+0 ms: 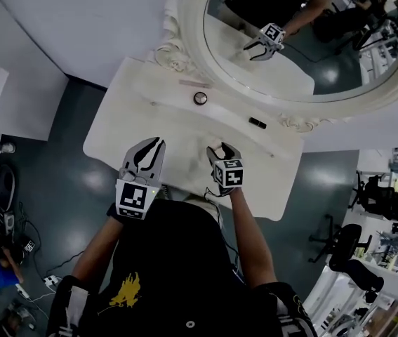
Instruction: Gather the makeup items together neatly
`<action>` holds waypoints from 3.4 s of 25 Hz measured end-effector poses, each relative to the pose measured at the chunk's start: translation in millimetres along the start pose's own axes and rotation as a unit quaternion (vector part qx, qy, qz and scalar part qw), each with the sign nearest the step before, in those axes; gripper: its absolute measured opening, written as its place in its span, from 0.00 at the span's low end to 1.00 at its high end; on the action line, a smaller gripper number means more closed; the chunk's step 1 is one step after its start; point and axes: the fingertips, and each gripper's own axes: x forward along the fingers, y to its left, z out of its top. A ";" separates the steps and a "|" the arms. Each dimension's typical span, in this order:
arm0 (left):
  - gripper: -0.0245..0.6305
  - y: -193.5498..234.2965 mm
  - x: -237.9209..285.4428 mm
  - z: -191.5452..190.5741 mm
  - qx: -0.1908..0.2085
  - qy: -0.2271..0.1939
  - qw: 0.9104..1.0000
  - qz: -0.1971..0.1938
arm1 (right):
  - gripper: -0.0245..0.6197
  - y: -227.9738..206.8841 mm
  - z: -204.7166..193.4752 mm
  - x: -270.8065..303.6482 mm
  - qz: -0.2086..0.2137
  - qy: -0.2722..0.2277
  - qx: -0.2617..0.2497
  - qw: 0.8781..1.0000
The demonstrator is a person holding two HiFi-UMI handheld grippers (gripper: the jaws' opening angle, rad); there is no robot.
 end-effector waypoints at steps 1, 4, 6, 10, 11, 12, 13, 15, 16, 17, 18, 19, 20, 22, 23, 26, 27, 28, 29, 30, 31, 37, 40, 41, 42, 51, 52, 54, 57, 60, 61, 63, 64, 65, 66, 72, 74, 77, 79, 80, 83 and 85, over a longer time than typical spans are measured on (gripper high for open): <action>0.11 -0.7 -0.9 -1.6 0.000 0.002 1.000 0.000 | 0.41 4.4 -6.6 4.2 0.013 0.008 0.015 1.000; 0.11 -2.2 -1.7 -5.4 0.001 0.007 1.000 0.003 | 0.41 17.0 -24.0 16.6 0.063 0.036 0.072 0.995; 0.11 -2.6 -1.8 -7.0 0.001 0.011 1.000 0.004 | 0.41 20.3 -31.4 20.4 0.084 0.046 0.114 0.989; 0.11 -5.0 0.1 -5.7 0.003 0.012 1.000 0.011 | 0.41 28.7 -48.2 27.5 0.114 0.076 0.145 0.980; 0.11 -6.3 1.3 -5.1 0.002 0.011 1.000 0.012 | 0.41 31.5 -51.9 29.1 0.119 0.083 0.140 0.980; 0.11 -7.7 2.8 -4.3 0.002 0.010 1.000 0.012 | 0.41 32.8 -54.2 30.4 0.119 0.087 0.132 0.980; 0.11 -9.0 4.5 -3.3 0.002 0.009 1.000 0.011 | 0.41 32.8 -54.7 31.5 0.117 0.089 0.125 0.981; 0.11 -11.4 7.5 -0.9 0.004 0.007 1.000 0.009 | 0.42 31.2 -52.8 33.6 0.113 0.089 0.111 0.983; 0.11 -12.5 8.8 0.2 0.005 0.007 1.000 0.008 | 0.43 30.0 -51.9 34.5 0.110 0.090 0.104 0.984; 0.11 -13.7 9.8 1.2 0.006 0.007 1.000 0.007 | 0.46 28.6 -51.4 35.2 0.106 0.092 0.096 0.985; 0.11 -14.7 10.7 1.9 0.007 0.006 1.000 0.006 | 0.50 27.1 -51.0 35.6 0.102 0.093 0.088 0.987; 0.11 -15.6 11.3 2.6 0.007 0.006 1.000 0.005 | 0.51 25.5 -50.1 35.7 0.098 0.092 0.082 0.988; 0.11 -16.4 11.6 3.1 0.008 0.006 1.000 0.004 | 0.52 23.7 -48.5 35.3 0.094 0.088 0.079 0.988; 0.11 -17.3 11.2 3.7 0.009 0.007 1.000 0.002 | 0.52 20.2 -43.7 33.9 0.086 0.076 0.081 0.990; 0.11 -17.3 10.6 3.5 0.009 0.008 1.000 0.002 | 0.52 18.9 -41.4 33.5 0.083 0.070 0.081 0.991; 0.11 -16.3 9.1 1.5 0.010 0.011 1.000 0.002 | 0.52 15.5 -36.4 32.8 0.076 0.059 0.074 0.993; 0.11 -16.4 8.8 1.2 0.011 0.011 1.000 0.002 | 0.52 13.3 -35.4 31.6 0.071 0.057 0.071 0.993; 0.11 -16.3 8.4 1.3 0.011 0.012 1.000 0.001 | 0.52 10.5 -34.6 29.9 0.066 0.055 0.070 0.994; 0.11 -15.6 8.1 1.7 0.011 0.011 1.000 0.001 | 0.52 7.4 -34.0 28.1 0.061 0.053 0.071 0.994; 0.11 -14.3 7.8 2.1 0.011 0.011 1.000 0.002 | 0.52 4.2 -33.6 26.3 0.056 0.052 0.072 0.994; 0.11 -12.8 7.4 2.3 0.011 0.010 1.000 0.002 | 0.52 0.8 -33.4 24.6 0.051 0.050 0.075 0.995; 0.11 -14.8 6.7 0.3 0.007 0.008 1.000 -0.001 | 0.51 -11.5 -33.1 17.0 0.030 0.041 0.081 0.995; 0.11 -18.5 8.8 0.5 0.006 0.007 1.000 -0.005 | 0.51 -12.7 -27.5 12.5 0.026 0.028 0.072 0.997; 0.11 -19.4 8.8 0.4 0.006 0.006 1.000 -0.005 | 0.51 -12.4 -24.9 10.3 0.027 0.019 0.071 0.997; 0.11 -19.9 8.8 0.1 0.005 0.006 1.000 -0.006 | 0.52 -12.5 -22.7 8.0 0.028 0.010 0.071 0.997; 0.11 -2.6 6.6 -13.9 0.001 0.013 1.000 0.007 | 0.51 -53.7 -5.8 -25.9 -0.040 -0.037 0.043 0.998; 0.11 -2.8 6.0 -15.1 0.003 0.014 1.000 0.007 | 0.51 -66.6 -1.0 -30.7 -0.058 -0.046 0.041 0.996; 0.11 -4.7 7.7 -14.9 0.004 0.014 1.000 0.006 | 0.50 -99.7 13.0 -40.2 -0.096 -0.067 0.046 0.992; 0.11 -9.9 10.1 -13.5 -0.001 0.008 1.000 0.007 | 0.50 -145.3 35.7 -48.8 -0.142 -0.087 0.055 0.984; 0.11 -15.2 7.4 -11.5 -0.005 0.005 1.000 0.009 | 0.50 -173.9 50.5 -45.9 -0.168 -0.087 0.043 0.981; 0.11 -17.0 5.9 -11.4 -0.003 0.012 1.000 0.008 | 0.50 -181.2 53.5 -43.5 -0.171 -0.085 0.039 0.981; 0.11 -19.6 3.7 -9.7 0.003 0.021 1.000 0.009 | 0.50 -193.1 57.5 -39.5 -0.171 -0.080 0.025 0.982; 0.11 -20.2 3.1 -8.6 0.006 0.022 1.000 0.010 | 0.50 -197.5 58.3 -37.8 -0.168 -0.077 0.013 0.983; 0.11 -20.1 2.6 -7.5 0.008 0.023 1.000 0.011 | 0.50 -201.0 58.0 -35.6 -0.163 -0.071 -0.001 0.984; 0.11 -19.3 2.1 -6.5 0.009 0.023 1.000 0.013 | 0.50 -204.0 56.6 -32.7 -0.156 -0.062 -0.016 0.986; 0.11 -15.6 1.2 -7.6 0.012 0.029 0.999 0.023 | 0.53 -211.0 45.5 -15.7 -0.113 -0.022 -0.043 0.992; 0.11 -18.5 3.2 -6.6 0.013 0.028 0.999 0.020 | 0.45 -204.7 45.2 -15.1 -0.099 -0.019 -0.054 0.993; 0.11 -23.5 6.4 -3.6 0.016 0.024 0.999 0.014 | 0.28 -190.0 44.4 -16.0 -0.099 -0.008 -0.090 0.991; 0.11 -26.9 7.0 -1.3 0.016 0.021 1.000 0.009 | 0.26 -183.3 40.6 -17.1 -0.111 -0.003 -0.092 0.990; 0.11 -28.1 6.8 -0.1 0.016 0.019 1.000 0.006 | 0.25 -179.5 38.7 -18.1 -0.115 -0.003 -0.086 0.990; 0.11 -31.0 4.1 2.4 0.016 0.012 1.000 -0.002 | 0.24 -165.8 33.2 -24.7 -0.128 -0.012 -0.064 0.990; 0.11 -32.5 0.5 1.2 0.013 0.010 1.000 -0.003 | 0.23 -155.1 26.6 -30.1 -0.134 -0.017 -0.054 0.989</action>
